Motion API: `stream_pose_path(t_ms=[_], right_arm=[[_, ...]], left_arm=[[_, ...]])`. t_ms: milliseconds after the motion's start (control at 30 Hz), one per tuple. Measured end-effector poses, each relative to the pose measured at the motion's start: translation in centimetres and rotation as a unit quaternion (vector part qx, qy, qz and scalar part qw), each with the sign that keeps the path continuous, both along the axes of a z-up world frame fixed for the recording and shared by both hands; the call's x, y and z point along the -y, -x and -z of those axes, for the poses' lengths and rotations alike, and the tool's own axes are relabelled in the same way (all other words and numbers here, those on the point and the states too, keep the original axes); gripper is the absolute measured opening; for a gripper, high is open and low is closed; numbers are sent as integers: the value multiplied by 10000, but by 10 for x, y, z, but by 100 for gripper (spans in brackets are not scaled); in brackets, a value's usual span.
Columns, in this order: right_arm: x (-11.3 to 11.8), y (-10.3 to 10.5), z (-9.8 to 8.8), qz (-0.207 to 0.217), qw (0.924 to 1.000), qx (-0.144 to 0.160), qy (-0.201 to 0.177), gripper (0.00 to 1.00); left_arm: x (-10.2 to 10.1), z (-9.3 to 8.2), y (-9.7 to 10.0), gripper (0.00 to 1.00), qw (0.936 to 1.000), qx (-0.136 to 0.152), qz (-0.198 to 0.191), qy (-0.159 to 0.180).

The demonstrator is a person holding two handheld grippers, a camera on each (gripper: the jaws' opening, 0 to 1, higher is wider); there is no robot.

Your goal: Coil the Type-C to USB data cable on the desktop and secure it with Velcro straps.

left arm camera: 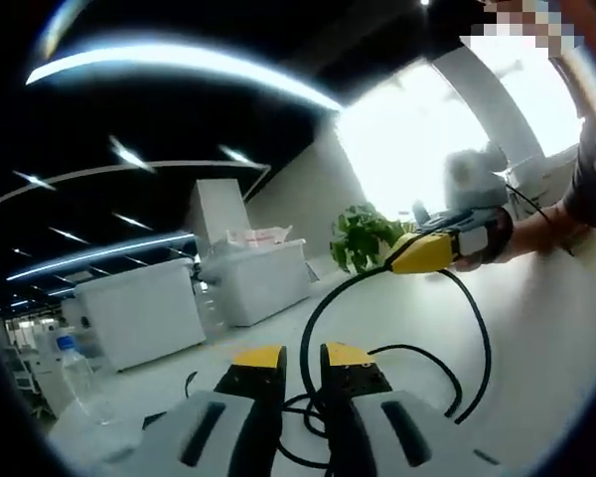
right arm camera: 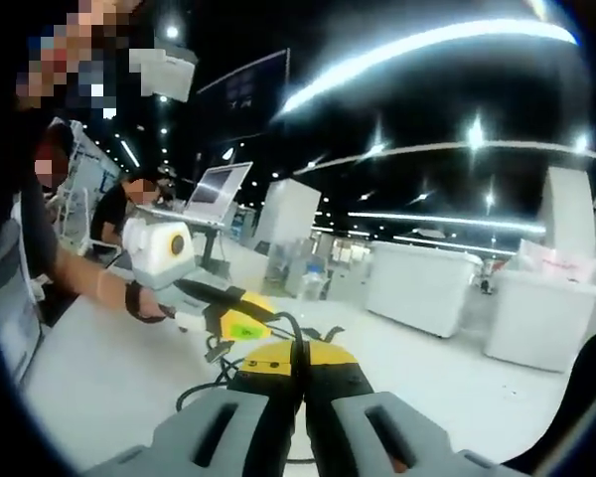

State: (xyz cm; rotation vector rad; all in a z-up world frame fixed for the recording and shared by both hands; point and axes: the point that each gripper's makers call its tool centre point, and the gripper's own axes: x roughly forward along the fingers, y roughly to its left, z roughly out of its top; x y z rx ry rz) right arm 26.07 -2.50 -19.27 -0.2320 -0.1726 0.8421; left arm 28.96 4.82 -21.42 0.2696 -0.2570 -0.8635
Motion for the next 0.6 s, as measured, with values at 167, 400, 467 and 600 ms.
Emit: stream_pose_path(t_ms=[167,400,467,600], right_arm=[[-1,1,1,-83,9998,-114,-115,2],[0,2,-7,-235,9962,-227,-808,4],[6,1,-16,-237,9933,-266,-1103,6],[26,-10,-34,-68,9840,-433,-1725,8]], left_arm=[[-1,-1,0,5,10000,47,-41,-18],[-6,-10,1,4,9999,-3,-27,171],[-7,-13,2,4,9998,26,-42,205],[-12,-27,4,4,9992,121,-60,364]])
